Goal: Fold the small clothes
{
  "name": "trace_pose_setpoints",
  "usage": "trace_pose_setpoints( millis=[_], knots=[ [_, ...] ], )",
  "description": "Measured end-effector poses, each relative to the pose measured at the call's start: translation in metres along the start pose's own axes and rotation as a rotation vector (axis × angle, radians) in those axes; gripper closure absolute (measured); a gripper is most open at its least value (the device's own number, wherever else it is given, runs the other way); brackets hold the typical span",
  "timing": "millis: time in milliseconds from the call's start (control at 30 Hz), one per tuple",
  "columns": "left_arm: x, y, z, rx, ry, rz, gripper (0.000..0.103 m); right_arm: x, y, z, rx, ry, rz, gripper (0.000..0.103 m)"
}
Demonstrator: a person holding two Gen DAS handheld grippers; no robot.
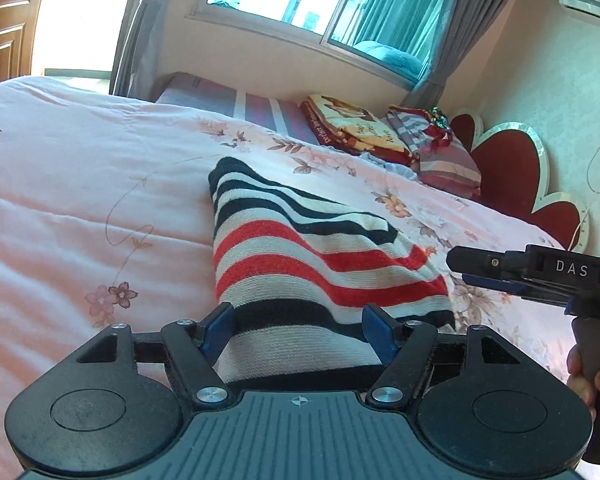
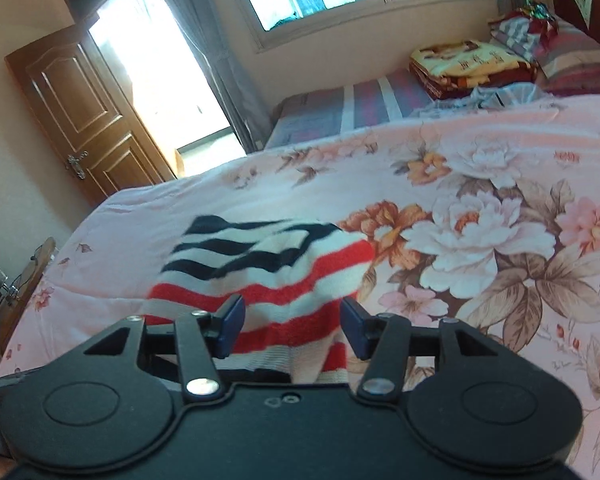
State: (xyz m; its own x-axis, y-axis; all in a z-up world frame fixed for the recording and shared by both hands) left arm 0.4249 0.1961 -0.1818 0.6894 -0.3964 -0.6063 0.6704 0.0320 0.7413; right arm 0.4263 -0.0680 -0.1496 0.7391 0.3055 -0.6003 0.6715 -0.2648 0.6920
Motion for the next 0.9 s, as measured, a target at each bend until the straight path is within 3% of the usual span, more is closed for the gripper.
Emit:
trace_pose_setpoints(
  millis=[167,300,367,567,633,733,900],
  knots=[
    [0.002,-0.013,0.009,0.079,0.053,-0.007,0.034,-0.003,-0.017,-0.030,-0.108,0.016,-0.052,0.055],
    [0.008,-0.020,0.004,0.094,0.079,-0.040,0.034,0.026,-0.040,-0.012,-0.093,-0.084,-0.116,0.066],
    [0.008,-0.022,0.001,0.074,0.076,-0.042,0.034,0.030,-0.044,-0.002,-0.059,-0.091,-0.096,0.070],
    [-0.006,-0.017,0.007,0.054,0.083,-0.036,0.033,0.022,-0.041,-0.008,-0.032,-0.099,-0.098,0.065],
    [-0.019,-0.015,0.014,0.084,0.068,-0.003,0.033,0.003,-0.042,-0.019,-0.046,-0.089,-0.067,0.060],
    [-0.023,-0.021,0.024,0.116,0.043,-0.022,0.033,-0.016,-0.052,-0.032,-0.109,-0.103,-0.042,0.059],
    [-0.019,-0.035,0.034,0.213,0.088,-0.011,0.033,-0.005,-0.074,-0.013,-0.082,-0.194,-0.106,0.056]
  ],
)
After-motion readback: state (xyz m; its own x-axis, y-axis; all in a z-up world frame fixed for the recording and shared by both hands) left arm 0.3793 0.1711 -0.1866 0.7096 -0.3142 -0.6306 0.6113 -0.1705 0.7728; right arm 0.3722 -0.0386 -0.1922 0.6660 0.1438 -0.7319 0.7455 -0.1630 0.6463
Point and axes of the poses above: each gripper's, at about its wrist camera, not at the fingertips, and x roughly the way its jaws point, z to its right, y to its top, the point moved 1 cm from there along x, roughly the way its jaws point, and after that the axes turned 4 degrees about x, right-handed, at the moved point
